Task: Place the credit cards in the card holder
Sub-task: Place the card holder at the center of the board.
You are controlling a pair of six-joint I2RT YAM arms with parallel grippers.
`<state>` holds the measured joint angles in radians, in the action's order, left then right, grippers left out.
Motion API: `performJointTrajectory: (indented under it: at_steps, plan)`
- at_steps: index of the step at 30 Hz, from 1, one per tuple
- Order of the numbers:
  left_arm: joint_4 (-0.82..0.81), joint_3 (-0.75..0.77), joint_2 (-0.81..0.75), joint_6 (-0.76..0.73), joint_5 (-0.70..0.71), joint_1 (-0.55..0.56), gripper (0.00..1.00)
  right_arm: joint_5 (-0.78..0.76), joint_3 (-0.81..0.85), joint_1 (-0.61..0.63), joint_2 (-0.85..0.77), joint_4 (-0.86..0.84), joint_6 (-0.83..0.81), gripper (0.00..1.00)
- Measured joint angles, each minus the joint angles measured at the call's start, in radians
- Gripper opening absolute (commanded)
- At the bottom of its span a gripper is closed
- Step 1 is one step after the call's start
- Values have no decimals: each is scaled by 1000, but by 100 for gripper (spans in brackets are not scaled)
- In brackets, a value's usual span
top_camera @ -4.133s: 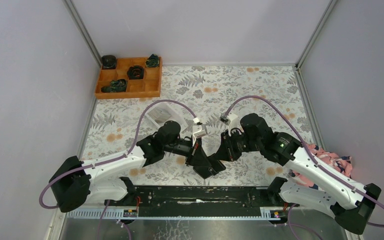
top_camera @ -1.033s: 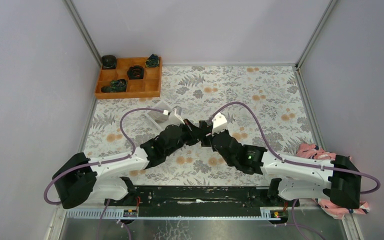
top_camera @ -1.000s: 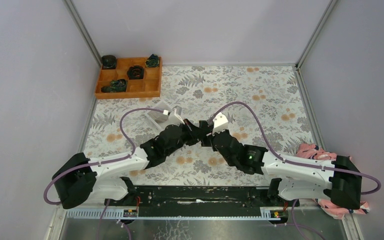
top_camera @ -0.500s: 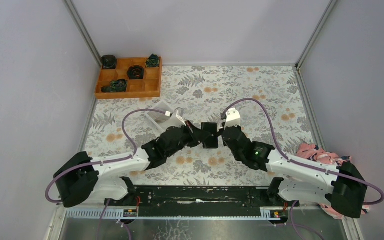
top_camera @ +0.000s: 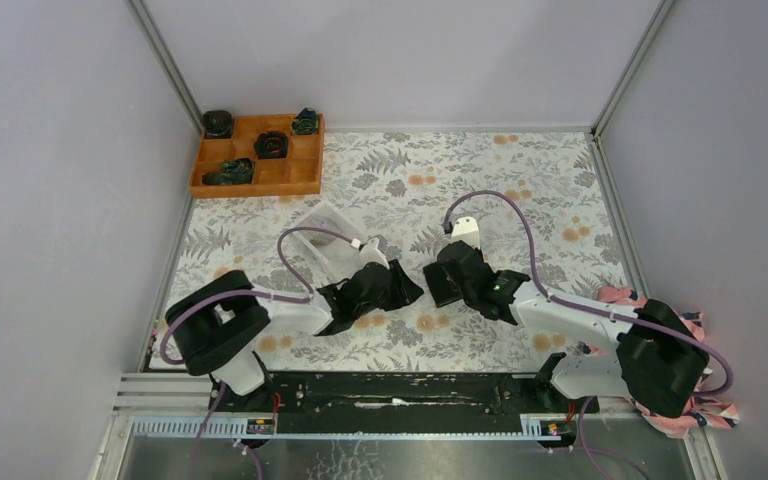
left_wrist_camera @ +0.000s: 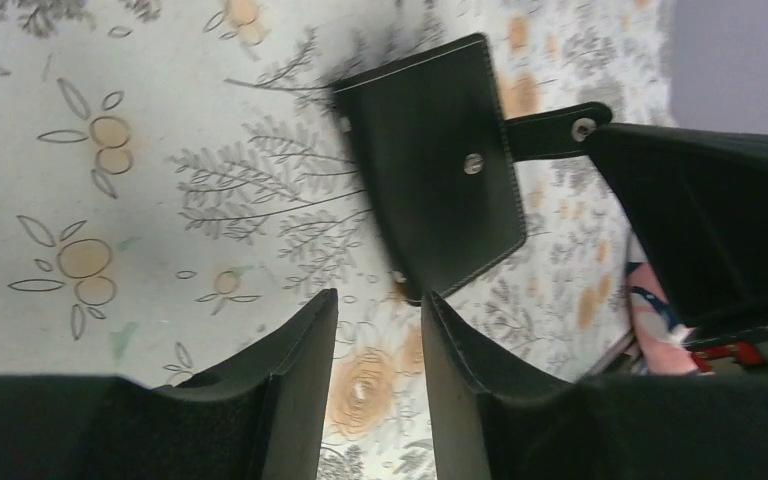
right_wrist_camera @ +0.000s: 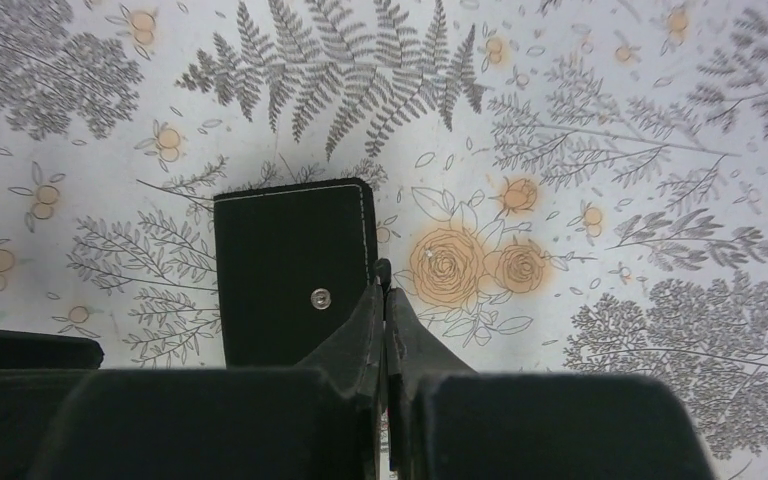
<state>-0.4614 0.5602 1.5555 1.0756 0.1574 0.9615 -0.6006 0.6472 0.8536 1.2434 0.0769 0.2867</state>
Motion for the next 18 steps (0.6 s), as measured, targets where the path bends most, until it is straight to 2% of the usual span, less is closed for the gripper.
performJointTrajectory:
  at_steps: [8, 9, 12, 13, 15, 18]
  plan:
    - [-16, -9, 50, -18, 10, 0, 45, 43, -3, -37, 87, -21, 34, 2]
    - [-16, -9, 47, -22, 12, 0, 45, 44, -4, -41, 90, -22, 36, 6]
    - [-9, -10, 25, -35, 25, 0, 45, 44, -4, -55, 97, -21, 45, 31]
    - [-7, -10, 13, -37, 29, 0, 45, 43, -4, -58, 99, -20, 49, 36]
    - [2, -15, -31, -42, 39, 0, 45, 40, -4, -61, 101, -11, 51, 40]
    - [20, -15, -98, -58, 64, 0, 45, 32, -3, -62, 101, -1, 50, 41]
